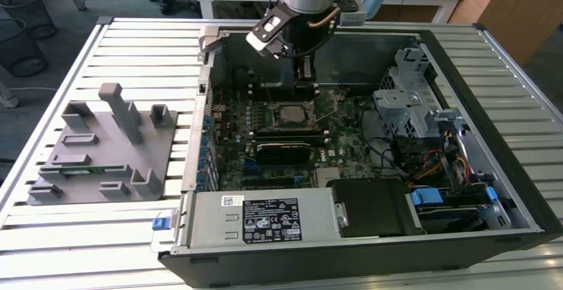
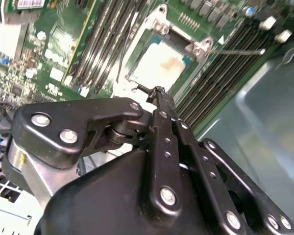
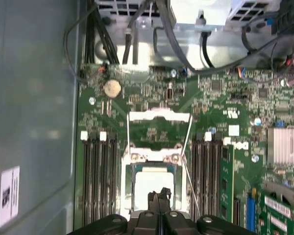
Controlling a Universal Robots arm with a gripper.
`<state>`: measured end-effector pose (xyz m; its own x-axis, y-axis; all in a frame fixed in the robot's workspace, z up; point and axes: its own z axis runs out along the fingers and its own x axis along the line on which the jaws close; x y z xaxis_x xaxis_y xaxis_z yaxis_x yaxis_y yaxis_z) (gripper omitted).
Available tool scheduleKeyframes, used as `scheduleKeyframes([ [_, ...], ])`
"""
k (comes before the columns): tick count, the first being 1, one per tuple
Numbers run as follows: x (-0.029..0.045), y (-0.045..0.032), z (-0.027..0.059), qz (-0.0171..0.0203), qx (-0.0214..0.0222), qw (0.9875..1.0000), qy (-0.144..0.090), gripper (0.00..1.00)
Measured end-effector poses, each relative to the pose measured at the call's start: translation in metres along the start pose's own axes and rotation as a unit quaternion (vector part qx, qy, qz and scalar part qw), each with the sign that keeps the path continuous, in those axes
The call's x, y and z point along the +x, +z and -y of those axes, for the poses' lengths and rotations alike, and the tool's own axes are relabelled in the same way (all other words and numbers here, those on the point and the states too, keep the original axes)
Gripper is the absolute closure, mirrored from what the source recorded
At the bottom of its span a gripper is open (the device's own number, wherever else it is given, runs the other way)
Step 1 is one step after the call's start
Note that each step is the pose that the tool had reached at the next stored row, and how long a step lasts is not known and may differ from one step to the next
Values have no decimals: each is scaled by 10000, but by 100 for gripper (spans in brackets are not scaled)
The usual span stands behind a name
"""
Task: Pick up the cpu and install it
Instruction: 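Close the cpu cover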
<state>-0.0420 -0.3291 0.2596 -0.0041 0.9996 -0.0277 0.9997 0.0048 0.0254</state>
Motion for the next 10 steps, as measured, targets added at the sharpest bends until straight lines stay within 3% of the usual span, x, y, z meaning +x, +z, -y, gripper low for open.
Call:
scheduleKeyframes([
  [5,0,1,-53,1,0,10000,0,89],
  [10,-4,-122,-56,2,0,10000,0,89],
])
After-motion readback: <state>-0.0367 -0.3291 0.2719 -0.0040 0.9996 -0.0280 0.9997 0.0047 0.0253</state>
